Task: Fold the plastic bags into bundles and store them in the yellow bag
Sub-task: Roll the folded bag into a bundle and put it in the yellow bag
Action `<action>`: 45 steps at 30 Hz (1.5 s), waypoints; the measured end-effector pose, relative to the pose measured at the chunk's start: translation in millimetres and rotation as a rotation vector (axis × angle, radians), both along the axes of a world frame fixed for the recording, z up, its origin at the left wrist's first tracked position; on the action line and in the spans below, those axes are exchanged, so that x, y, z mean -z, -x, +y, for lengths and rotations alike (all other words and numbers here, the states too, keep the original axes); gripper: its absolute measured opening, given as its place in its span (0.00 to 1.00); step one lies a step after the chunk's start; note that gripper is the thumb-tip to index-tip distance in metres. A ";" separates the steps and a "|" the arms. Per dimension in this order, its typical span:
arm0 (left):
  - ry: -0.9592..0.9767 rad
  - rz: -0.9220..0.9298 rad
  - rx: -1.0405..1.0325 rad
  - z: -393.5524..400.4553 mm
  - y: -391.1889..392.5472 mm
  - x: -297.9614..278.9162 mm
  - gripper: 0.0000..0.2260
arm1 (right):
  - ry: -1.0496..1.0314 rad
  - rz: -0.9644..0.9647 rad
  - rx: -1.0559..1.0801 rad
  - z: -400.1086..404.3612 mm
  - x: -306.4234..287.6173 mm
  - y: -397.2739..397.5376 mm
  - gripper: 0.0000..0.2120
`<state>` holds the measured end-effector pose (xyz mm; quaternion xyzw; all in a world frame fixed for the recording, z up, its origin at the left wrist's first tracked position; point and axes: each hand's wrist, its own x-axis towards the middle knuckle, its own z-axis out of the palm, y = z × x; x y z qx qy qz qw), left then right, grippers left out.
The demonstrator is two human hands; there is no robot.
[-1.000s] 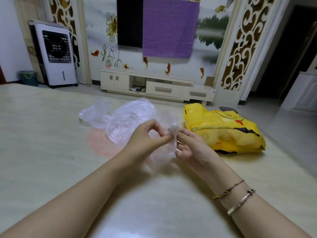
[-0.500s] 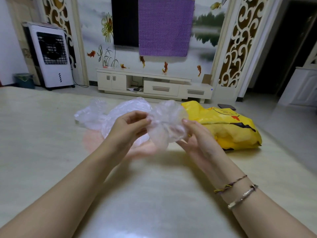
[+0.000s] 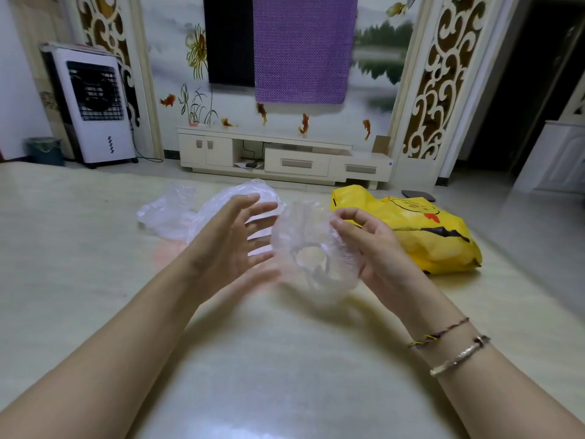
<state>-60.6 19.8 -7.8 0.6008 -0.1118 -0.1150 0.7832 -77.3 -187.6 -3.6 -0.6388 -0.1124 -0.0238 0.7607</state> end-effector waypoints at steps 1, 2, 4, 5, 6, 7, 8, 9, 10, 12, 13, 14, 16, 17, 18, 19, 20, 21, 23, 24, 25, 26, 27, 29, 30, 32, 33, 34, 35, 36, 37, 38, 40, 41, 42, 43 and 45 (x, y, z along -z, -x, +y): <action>-0.039 -0.022 0.006 -0.7 0.3 0.3 0.29 | 0.002 -0.020 -0.061 0.0 -0.3 1.0 0.03; -0.092 -0.052 0.020 -2.0 1.0 2.1 0.27 | 0.011 -0.033 -0.103 0.6 0.7 1.0 0.03; -0.166 -0.115 0.074 -6.1 2.7 5.2 0.20 | 0.038 -0.038 -0.145 2.2 0.6 1.7 0.03; -0.187 -0.141 0.081 -8.4 4.2 6.3 0.15 | 0.047 -0.039 -0.148 3.8 1.1 1.7 0.03; -0.204 -0.168 0.053 -11.0 6.0 5.5 0.10 | 0.056 -0.047 -0.134 4.7 1.8 1.6 0.04; -0.210 -0.184 -0.003 -13.1 7.1 4.9 0.06 | 0.064 -0.046 -0.101 5.7 3.0 0.7 0.04; -0.197 -0.189 -0.077 -14.9 6.7 4.3 0.05 | 0.066 -0.032 -0.064 6.7 3.2 0.4 0.06; -0.168 -0.193 -0.159 -15.7 5.2 4.6 0.06 | 0.060 0.003 -0.033 8.0 3.3 0.0 0.08; -0.140 -0.209 -0.240 -15.7 3.4 4.6 0.07 | 0.050 0.052 -0.018 8.2 4.6 -1.7 0.12; -0.109 -0.274 -0.370 -13.6 0.2 3.8 0.05 | 0.056 0.166 -0.028 9.6 7.9 -5.1 0.21; -0.092 -0.305 -0.416 -12.5 -0.3 3.2 0.03 | 0.069 0.228 -0.043 11.2 9.1 -4.6 0.22; -0.081 -0.340 -0.454 -11.4 -0.5 2.6 0.02 | 0.078 0.287 -0.056 12.6 11.0 -3.9 0.21; -0.100 -0.414 -0.512 -11.4 0.6 1.8 0.03 | 0.057 0.354 -0.082 15.6 13.0 -1.5 0.13; -0.126 -0.442 -0.543 -12.0 2.0 1.6 0.04 | 0.031 0.359 -0.080 17.2 13.0 -0.7 0.10; -0.157 -0.459 -0.581 -11.8 2.9 1.4 0.04 | -0.002 0.346 -0.063 17.7 13.7 -1.1 0.08; -0.198 -0.465 -0.623 -11.1 3.6 1.2 0.05 | -0.031 0.327 -0.022 18.2 13.9 -1.9 0.09; -0.252 -0.465 -0.665 -9.0 3.7 1.1 0.06 | -0.042 0.304 0.032 18.6 14.6 -3.7 0.09; -0.320 -0.458 -0.697 -5.7 2.8 1.2 0.06 | -0.029 0.286 0.092 18.7 15.9 -5.9 0.08; -0.479 -0.411 -0.712 2.7 1.0 2.0 0.07 | 0.050 0.273 0.229 17.2 21.2 -12.5 0.07; -0.560 -0.374 -0.696 6.3 -0.1 2.5 0.07 | 0.129 0.258 0.289 15.9 22.9 -14.7 0.08; -0.636 -0.330 -0.673 8.9 -1.3 3.6 0.07 | 0.232 0.234 0.333 14.9 23.8 -16.1 0.10; -0.712 -0.283 -0.643 10.6 -2.3 4.0 0.08 | 0.355 0.196 0.367 13.5 24.1 -17.3 0.10; -0.791 -0.237 -0.596 11.9 -3.4 5.1 0.08 | 0.481 0.156 0.387 12.7 24.2 -17.5 0.09; -0.954 -0.146 -0.448 13.1 -3.4 6.4 0.09 | 0.702 0.089 0.400 10.3 27.2 -19.5 0.09; -1.032 -0.105 -0.361 13.6 -1.9 7.6 0.10 | 0.790 0.067 0.404 8.6 30.0 -21.1 0.09; -1.212 -0.079 -0.239 14.7 1.0 9.4 0.17 | 0.914 0.037 0.392 5.3 32.9 -21.1 0.07; -1.314 -0.111 -0.238 15.5 2.1 9.4 0.20 | 0.952 0.025 0.384 4.2 31.6 -18.7 0.06; -1.413 -0.171 -0.293 16.3 2.7 8.8 0.20 | 0.991 0.013 0.379 3.8 29.5 -15.4 0.07; -1.473 -0.247 -0.368 17.9 2.6 7.9 0.19 | 1.036 -0.010 0.381 3.6 27.1 -11.9 0.08; -1.464 -0.327 -0.428 19.3 2.2 6.5 0.16 | 1.088 -0.051 0.392 3.5 25.3 -8.8 0.11; -1.381 -0.411 -0.443 19.3 2.2 5.6 0.13 | 1.138 -0.116 0.407 3.6 23.5 -6.2 0.12; -1.265 -0.505 -0.404 17.9 1.7 4.9 0.09 | 1.177 -0.202 0.413 4.3 22.1 -3.7 0.13; -1.139 -0.656 -0.211 13.1 2.2 6.9 0.06 | 1.221 -0.386 0.352 7.9 20.1 1.3 0.14; -1.158 -0.683 -0.081 9.3 3.7 9.4 0.10 | 1.246 -0.446 0.266 9.6 20.1 3.4 0.16; -1.200 -0.661 0.053 5.3 5.0 13.6 0.17 | 1.298 -0.466 0.146 10.7 21.6 4.6 0.18; -1.257 -0.600 0.173 2.9 6.1 17.6 0.24 | 1.371 -0.445 0.007 12.5 24.7 5.6 0.21; -1.367 -0.461 0.307 1.7 6.9 25.5 0.34 | 1.544 -0.278 -0.223 11.9 31.9 6.2 0.27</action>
